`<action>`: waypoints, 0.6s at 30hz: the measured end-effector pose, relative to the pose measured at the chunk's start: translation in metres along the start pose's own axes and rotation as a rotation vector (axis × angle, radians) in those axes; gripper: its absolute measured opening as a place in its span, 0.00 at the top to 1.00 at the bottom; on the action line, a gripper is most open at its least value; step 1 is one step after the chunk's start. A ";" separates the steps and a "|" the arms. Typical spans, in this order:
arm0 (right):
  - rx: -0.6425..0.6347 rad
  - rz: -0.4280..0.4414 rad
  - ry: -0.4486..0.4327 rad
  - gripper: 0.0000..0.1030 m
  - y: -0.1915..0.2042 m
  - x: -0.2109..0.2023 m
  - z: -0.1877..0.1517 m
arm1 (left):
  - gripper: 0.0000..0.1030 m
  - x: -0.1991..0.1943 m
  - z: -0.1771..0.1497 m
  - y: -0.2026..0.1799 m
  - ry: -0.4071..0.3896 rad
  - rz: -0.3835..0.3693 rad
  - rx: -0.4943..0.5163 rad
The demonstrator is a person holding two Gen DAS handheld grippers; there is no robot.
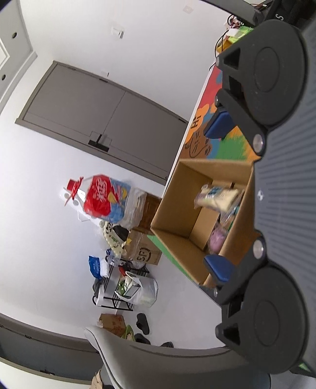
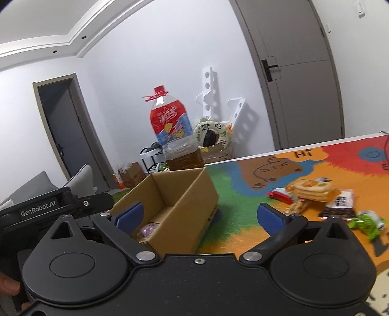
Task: Organize snacks
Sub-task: 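Move both open grippers back over the remaining snacks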
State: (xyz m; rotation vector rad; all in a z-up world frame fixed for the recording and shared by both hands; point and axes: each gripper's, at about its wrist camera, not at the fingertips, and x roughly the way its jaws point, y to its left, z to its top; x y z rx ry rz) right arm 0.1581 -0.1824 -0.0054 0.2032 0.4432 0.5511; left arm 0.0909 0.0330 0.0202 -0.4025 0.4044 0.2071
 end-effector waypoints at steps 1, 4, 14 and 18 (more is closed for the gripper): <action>0.005 -0.004 -0.003 0.01 -0.004 -0.005 0.000 | 0.02 -0.002 -0.001 -0.004 0.001 -0.005 0.003; 0.010 -0.013 -0.016 0.00 -0.014 -0.017 0.001 | 0.02 -0.004 -0.005 -0.016 0.007 -0.021 0.021; 0.041 -0.076 -0.051 0.00 -0.052 -0.050 -0.002 | 0.02 -0.010 -0.022 -0.053 0.040 -0.103 0.082; 0.066 -0.107 -0.060 0.00 -0.069 -0.057 -0.004 | 0.02 -0.010 -0.030 -0.068 0.054 -0.148 0.107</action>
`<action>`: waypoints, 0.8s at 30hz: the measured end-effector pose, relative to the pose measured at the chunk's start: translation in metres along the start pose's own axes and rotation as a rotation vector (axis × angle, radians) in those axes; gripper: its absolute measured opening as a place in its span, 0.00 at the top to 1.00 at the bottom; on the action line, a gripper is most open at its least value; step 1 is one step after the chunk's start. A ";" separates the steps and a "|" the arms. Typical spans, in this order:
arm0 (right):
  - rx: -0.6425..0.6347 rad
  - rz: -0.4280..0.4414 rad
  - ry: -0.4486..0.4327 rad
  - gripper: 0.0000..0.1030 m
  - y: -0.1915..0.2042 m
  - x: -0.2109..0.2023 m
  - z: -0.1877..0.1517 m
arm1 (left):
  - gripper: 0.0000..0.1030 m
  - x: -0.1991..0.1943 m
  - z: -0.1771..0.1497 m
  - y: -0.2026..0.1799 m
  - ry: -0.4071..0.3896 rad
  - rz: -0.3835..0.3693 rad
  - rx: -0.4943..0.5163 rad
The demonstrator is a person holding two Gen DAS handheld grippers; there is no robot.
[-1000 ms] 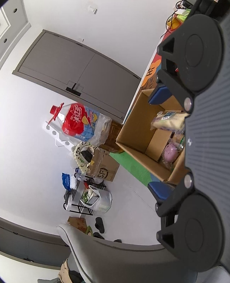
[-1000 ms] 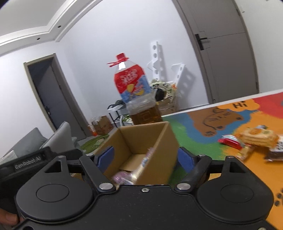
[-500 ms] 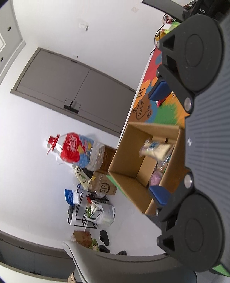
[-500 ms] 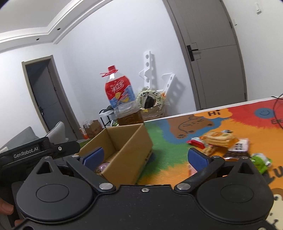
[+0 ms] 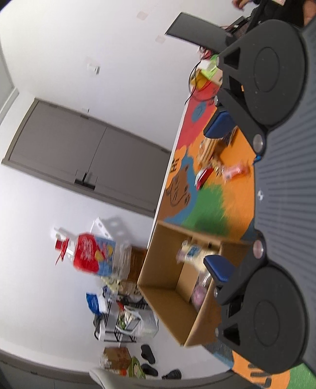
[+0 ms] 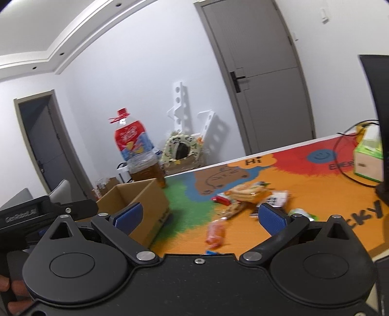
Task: Organize snacks
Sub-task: 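Move both open grippers back over the remaining snacks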
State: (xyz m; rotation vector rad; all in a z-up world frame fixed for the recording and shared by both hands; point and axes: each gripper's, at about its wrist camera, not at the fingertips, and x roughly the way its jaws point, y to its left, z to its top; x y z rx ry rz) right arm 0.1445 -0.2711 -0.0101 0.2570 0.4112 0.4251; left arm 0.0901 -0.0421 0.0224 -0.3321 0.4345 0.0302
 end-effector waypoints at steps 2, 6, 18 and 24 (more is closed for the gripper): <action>0.015 -0.014 -0.003 0.00 -0.009 -0.002 -0.001 | 0.02 0.002 -0.004 -0.006 0.005 -0.019 0.013; 0.037 -0.043 -0.008 0.00 -0.025 -0.005 -0.005 | 0.02 0.009 -0.011 -0.019 0.022 -0.045 0.032; 0.105 -0.107 0.027 0.01 -0.071 0.004 -0.028 | 0.12 0.046 -0.035 -0.045 0.093 -0.064 0.071; 0.107 -0.117 0.056 0.06 -0.081 0.016 -0.035 | 0.23 0.070 -0.047 -0.050 0.145 -0.072 0.068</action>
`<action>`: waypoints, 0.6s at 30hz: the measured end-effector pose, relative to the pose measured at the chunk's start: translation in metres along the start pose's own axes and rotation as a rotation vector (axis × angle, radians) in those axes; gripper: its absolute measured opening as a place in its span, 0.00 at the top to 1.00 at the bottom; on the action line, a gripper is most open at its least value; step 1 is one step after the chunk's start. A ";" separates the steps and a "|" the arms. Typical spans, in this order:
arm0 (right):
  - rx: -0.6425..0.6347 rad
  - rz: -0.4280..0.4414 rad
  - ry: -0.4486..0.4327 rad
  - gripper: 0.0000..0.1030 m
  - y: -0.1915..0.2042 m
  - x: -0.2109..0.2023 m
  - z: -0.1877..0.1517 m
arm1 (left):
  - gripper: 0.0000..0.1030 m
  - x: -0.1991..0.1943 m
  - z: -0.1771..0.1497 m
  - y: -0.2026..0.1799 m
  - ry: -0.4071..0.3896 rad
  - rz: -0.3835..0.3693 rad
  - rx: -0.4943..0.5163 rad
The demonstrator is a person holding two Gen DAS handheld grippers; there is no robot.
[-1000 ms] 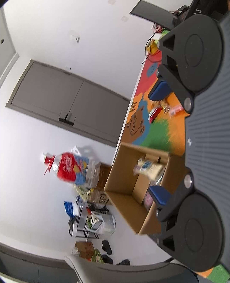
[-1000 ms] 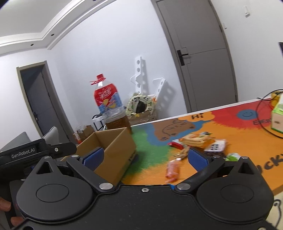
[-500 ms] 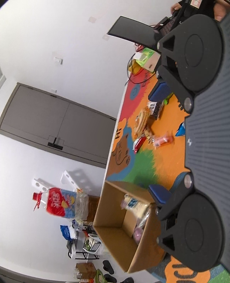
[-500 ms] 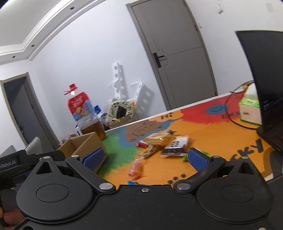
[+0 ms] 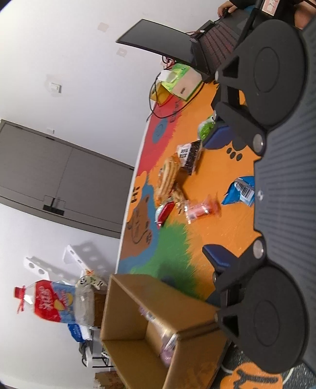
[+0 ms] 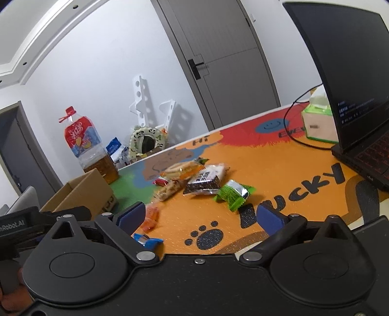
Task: Organize snacks
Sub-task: 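Grasp the blue packet with the left gripper while the right grasps the green candy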
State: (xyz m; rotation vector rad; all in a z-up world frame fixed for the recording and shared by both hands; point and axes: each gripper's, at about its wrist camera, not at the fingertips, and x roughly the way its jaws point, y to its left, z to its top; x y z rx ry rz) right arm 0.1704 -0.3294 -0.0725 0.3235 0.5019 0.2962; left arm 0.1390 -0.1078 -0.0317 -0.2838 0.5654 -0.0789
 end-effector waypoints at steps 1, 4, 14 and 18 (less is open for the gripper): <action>-0.003 -0.003 0.003 0.07 -0.001 0.002 -0.001 | 0.24 0.005 -0.002 0.000 0.014 -0.003 -0.003; -0.008 -0.025 0.010 0.08 -0.006 0.007 -0.002 | 0.29 0.019 -0.008 -0.001 0.049 -0.018 -0.013; -0.017 -0.059 0.028 0.09 -0.013 0.031 0.008 | 0.51 0.057 -0.029 -0.001 0.166 -0.022 -0.006; -0.045 -0.057 0.034 0.09 -0.008 0.042 0.011 | 0.69 0.060 -0.032 0.001 0.166 -0.019 0.003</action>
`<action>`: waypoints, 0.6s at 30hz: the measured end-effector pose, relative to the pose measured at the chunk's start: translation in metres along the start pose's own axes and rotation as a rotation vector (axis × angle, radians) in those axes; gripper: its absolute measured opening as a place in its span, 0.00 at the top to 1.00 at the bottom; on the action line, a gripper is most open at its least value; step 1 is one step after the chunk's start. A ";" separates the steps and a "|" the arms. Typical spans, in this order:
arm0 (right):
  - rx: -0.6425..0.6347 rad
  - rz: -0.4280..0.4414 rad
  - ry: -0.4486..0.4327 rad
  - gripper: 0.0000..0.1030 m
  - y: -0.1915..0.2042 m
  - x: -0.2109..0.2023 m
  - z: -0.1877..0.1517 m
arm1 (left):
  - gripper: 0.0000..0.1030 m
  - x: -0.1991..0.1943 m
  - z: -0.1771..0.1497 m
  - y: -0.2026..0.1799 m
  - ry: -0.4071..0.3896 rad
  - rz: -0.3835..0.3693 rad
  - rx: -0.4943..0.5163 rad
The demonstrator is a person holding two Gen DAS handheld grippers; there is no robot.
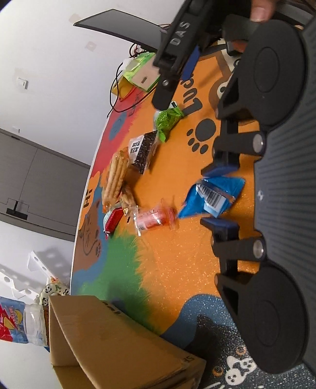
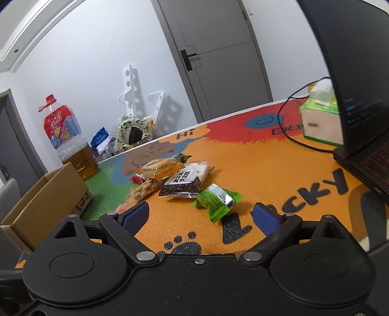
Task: Organize snacks
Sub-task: 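Grasp the blue packet with the left gripper while the right grasps the green candy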
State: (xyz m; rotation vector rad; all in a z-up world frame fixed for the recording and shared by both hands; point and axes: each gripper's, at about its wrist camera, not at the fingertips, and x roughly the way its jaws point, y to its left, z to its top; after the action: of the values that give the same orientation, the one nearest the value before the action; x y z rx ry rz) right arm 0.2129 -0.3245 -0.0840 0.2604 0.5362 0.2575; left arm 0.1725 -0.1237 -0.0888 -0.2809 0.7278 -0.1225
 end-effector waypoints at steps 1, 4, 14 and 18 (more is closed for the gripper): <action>-0.004 0.003 0.000 0.09 0.001 0.002 0.001 | 0.69 0.000 0.000 0.001 0.000 0.000 -0.002; -0.017 0.008 -0.001 0.09 0.004 0.008 0.005 | 0.70 0.000 0.002 0.002 -0.007 0.015 -0.003; -0.085 -0.043 0.017 0.09 0.010 0.032 0.016 | 0.71 0.005 0.017 0.014 -0.034 0.045 -0.031; -0.101 -0.038 0.030 0.09 0.014 0.042 0.018 | 0.71 0.006 0.023 0.018 -0.048 0.066 -0.039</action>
State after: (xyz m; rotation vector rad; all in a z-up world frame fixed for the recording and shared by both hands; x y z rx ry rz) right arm 0.2553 -0.3016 -0.0843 0.1482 0.5550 0.2514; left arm 0.1921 -0.1030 -0.0813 -0.2961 0.6915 -0.0383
